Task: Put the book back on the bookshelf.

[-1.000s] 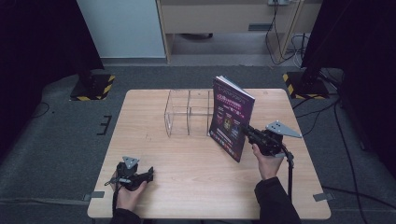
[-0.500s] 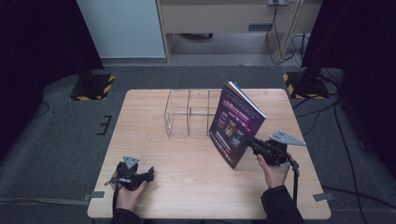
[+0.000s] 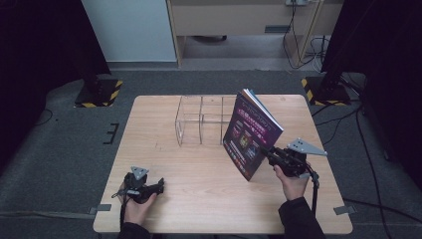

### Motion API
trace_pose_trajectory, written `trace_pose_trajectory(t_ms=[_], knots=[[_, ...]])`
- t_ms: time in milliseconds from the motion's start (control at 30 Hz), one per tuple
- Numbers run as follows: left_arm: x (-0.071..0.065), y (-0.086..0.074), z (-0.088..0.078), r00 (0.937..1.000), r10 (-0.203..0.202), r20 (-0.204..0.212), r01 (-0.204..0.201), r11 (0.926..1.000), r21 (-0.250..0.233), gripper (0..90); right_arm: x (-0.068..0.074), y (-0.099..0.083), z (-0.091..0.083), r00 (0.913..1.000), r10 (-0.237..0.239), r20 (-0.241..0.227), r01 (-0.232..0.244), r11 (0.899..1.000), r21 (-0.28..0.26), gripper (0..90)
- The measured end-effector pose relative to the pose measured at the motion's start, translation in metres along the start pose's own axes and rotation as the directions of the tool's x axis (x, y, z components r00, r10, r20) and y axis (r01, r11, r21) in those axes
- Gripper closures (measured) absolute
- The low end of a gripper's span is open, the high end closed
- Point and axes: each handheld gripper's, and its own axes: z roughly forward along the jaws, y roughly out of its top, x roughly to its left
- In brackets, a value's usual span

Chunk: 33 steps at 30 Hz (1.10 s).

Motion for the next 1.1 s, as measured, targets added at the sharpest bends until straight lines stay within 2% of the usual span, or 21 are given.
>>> trace_pose_trajectory(t_ms=[200, 633, 900, 1100], knots=[[0.000, 0.000, 0.000, 1.0000, 0.000, 0.002, 0.000, 1.0000, 0.000, 10.5, -0.001, 0.017, 0.005, 0.9999, 0.004, 0.014, -0.003, 1.000, -0.030, 72.7], [0.000, 0.000, 0.000, 1.0000, 0.001, 0.000, -0.001, 1.0000, 0.001, 10.1, -0.001, 0.018, 0.010, 0.9963, 0.076, 0.040, -0.075, 0.997, -0.028, 84.1], [0.000, 0.000, 0.000, 1.0000, 0.001, 0.000, -0.001, 1.0000, 0.002, 9.9, 0.007, 0.020, 0.012, 0.9976, 0.049, 0.048, -0.046, 0.997, -0.063, 84.4], [0.000, 0.000, 0.000, 1.0000, 0.000, 0.000, 0.000, 1.0000, 0.002, 9.9, 0.011, 0.023, 0.016, 0.9973, 0.048, 0.056, -0.042, 0.994, -0.101, 84.4]])
